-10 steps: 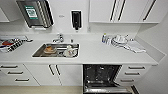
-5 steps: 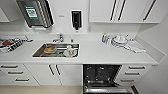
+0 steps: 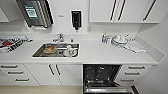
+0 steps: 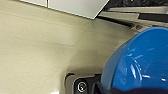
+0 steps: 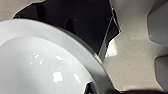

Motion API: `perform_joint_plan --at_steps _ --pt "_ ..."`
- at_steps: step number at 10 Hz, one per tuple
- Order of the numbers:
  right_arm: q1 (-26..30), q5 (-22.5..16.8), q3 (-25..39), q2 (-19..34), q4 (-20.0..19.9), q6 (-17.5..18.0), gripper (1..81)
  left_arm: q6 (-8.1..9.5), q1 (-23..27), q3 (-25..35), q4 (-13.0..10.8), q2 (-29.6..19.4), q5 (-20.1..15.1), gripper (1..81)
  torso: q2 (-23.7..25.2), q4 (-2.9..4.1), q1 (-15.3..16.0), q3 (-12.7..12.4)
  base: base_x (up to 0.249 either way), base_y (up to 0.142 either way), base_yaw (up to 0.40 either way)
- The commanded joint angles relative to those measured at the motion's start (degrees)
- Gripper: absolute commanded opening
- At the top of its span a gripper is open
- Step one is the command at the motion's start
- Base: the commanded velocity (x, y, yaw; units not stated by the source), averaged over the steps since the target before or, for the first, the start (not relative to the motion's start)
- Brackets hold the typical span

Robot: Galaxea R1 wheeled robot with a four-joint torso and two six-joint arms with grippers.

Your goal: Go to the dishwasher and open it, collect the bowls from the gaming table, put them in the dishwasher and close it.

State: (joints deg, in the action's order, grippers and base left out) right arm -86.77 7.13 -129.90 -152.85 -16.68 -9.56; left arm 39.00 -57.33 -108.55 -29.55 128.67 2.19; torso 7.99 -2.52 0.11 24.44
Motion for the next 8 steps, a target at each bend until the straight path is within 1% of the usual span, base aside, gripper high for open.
perform_joint_plan --at_steps 1,3,4,6,7,8 --pt "1.0 -4.3 1.1 1.7 0.5 0.2 1.0 0.29 14.2 8.0 0.2 -3.3 -13.5 1.0 0.0 0.0 0.0 0.0 0.0 0.0 0.0" --pt "1.1 -4.3 1.7 2.0 0.5 0.3 1.0 0.29 21.0 12.6 0.2 -3.3 -21.2 1.0 0.0 0.0 0.0 0.0 0.0 0.0 0.0" --pt "1.1 -4.3 1.7 2.1 0.5 0.3 1.0 0.29 23.9 14.7 0.3 -3.2 -24.2 1.0 0.0 0.0 0.0 0.0 0.0 0.0 0.0" --pt "1.1 -4.2 1.9 2.1 0.5 0.4 1.0 0.29 29.0 17.2 0.7 -2.3 -28.6 1.0 0.0 0.0 0.0 0.1 0.0 0.0 0.0" --pt "1.2 -4.2 2.0 2.1 0.5 0.4 1.0 0.29 31.5 17.8 1.5 -1.7 -30.7 1.0 -0.1 0.0 0.0 1.9 0.0 0.0 0.0" --pt "1.2 -4.2 2.1 2.1 0.5 0.4 1.0 0.29 33.6 18.0 1.9 -0.7 -32.4 1.0 -0.1 0.0 0.0 3.0 0.0 0.0 0.0"
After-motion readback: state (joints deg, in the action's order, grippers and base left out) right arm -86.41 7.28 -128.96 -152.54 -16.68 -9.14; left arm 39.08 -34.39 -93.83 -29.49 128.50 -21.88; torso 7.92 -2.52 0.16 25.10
